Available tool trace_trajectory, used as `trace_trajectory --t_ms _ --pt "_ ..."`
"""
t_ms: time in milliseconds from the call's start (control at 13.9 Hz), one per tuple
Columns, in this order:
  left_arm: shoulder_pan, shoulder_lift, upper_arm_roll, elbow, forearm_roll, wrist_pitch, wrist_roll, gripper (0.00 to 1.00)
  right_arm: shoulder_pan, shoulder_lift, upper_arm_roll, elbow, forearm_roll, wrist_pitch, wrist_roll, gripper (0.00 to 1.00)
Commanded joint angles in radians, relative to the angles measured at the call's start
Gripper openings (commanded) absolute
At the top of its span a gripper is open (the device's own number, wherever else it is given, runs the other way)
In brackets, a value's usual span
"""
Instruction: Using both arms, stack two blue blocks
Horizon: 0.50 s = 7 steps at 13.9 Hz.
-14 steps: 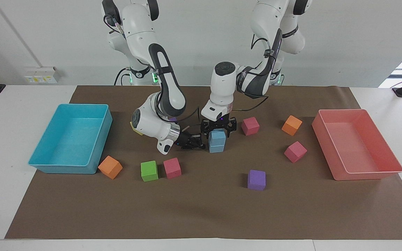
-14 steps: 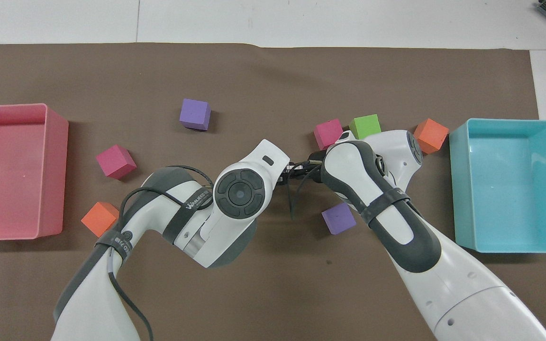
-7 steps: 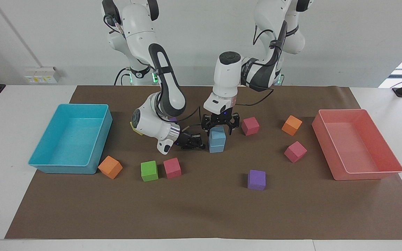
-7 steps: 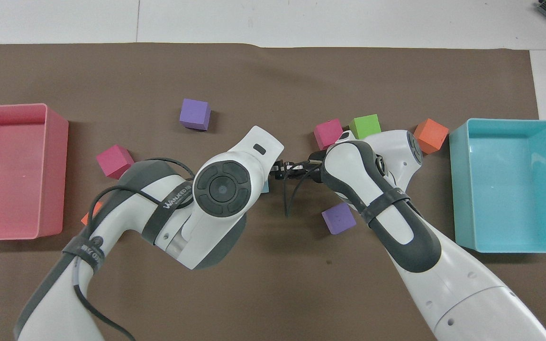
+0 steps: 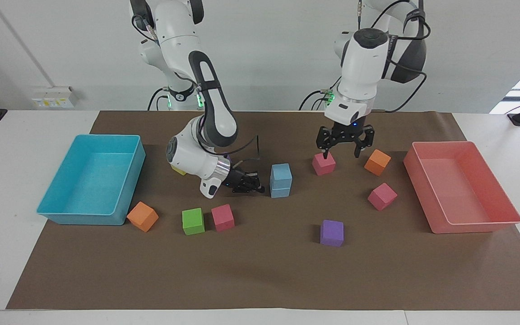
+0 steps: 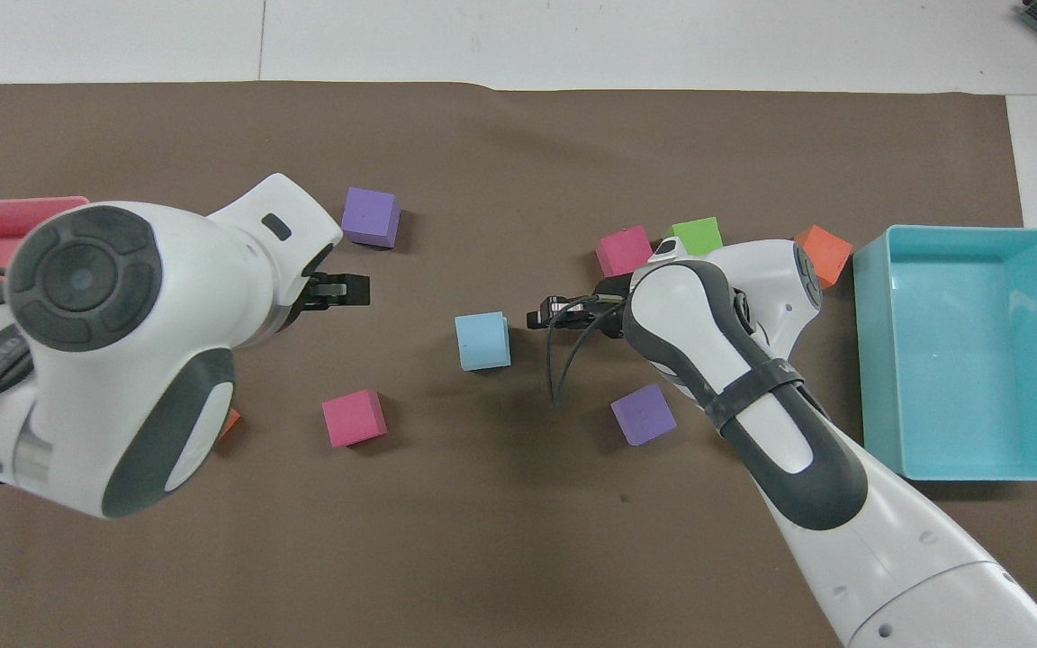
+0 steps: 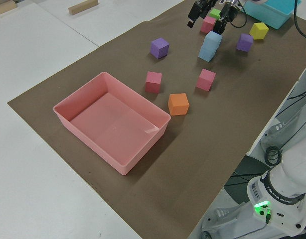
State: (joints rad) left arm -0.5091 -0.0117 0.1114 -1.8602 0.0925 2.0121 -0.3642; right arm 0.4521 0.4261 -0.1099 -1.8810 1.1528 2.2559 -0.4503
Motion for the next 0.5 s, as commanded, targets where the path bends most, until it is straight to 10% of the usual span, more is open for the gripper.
trace_trajectory --t_ms 0,360,432 --pt "0.087 -0.054 -0.01 -0.028 -0.023 -0.05 0.156 1.0 -0.024 -0.049 0.003 -0.023 0.005 0.016 0.024 0.0" --pt "0.266 -0.073 -0.007 0.008 -0.111 -0.139 0.428 1.0 -0.09 -0.104 -0.007 -0.014 -0.173 0.017 0.045 1.0" --pt "0.294 -0.068 -0.006 0.047 -0.12 -0.18 0.468 1.0 -0.099 -0.118 -0.007 -0.004 -0.259 0.016 0.056 1.0"
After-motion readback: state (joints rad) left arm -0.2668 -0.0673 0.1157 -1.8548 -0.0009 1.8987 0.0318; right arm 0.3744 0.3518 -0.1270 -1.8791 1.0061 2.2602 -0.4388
